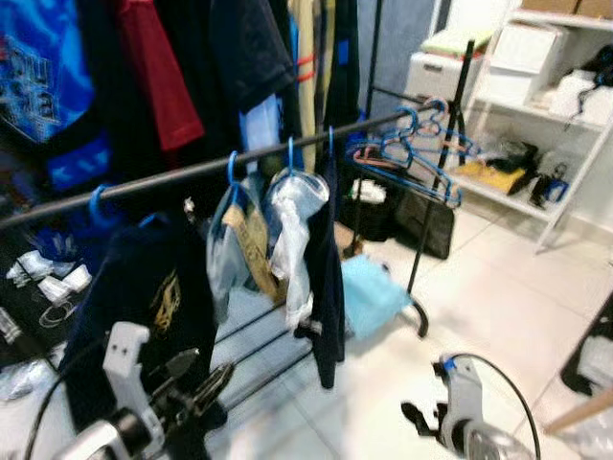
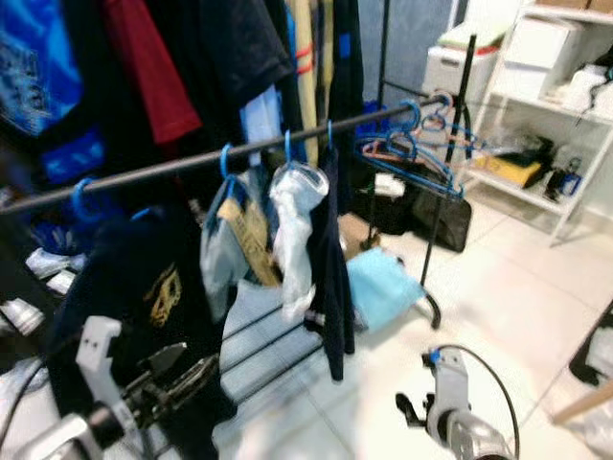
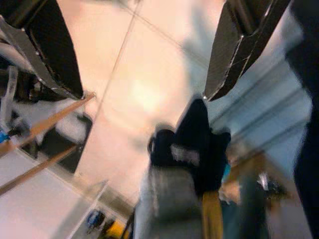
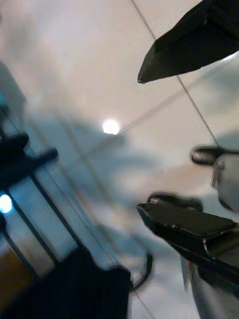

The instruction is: Hang hanger

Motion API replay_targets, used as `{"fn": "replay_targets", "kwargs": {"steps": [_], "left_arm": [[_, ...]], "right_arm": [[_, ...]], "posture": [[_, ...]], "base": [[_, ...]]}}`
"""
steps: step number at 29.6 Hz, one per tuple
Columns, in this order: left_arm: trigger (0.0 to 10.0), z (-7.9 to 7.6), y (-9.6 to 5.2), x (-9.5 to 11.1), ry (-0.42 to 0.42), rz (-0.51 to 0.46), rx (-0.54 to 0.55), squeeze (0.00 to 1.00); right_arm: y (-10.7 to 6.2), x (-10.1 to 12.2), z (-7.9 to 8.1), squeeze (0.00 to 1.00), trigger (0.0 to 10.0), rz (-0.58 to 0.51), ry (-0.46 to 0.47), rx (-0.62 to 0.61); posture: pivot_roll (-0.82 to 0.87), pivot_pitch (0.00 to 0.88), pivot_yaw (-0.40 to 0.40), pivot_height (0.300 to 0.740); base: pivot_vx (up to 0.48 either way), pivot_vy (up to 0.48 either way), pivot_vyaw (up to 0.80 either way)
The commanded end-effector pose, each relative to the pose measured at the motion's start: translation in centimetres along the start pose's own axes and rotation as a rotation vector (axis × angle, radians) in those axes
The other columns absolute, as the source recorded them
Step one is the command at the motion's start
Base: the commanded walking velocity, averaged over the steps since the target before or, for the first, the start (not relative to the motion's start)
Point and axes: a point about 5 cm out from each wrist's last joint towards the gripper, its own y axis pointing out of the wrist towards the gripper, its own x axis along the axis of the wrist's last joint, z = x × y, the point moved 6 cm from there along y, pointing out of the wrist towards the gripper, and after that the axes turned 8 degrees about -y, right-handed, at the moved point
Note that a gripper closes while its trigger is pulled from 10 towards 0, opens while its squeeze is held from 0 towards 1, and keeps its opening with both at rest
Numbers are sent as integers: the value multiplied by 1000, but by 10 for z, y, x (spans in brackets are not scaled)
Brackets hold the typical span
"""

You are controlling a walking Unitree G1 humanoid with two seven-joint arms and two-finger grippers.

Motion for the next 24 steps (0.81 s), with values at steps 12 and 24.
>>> {"fn": "replay_targets", "kwargs": {"steps": [12,24], "left_arm": [[10000,88,44,-77,121,356,491,0],[10000,106,12,-135,194,611,677,0]], "right_arm": [[0,-41,11,0,10000,131,-37,-78],[0,-78,48,0,10000,210,-43,-61]], "posture": [[-26,0,20,740],[24,0,6,740]], "base": [[-66,0,0],[0,0,0]]}}
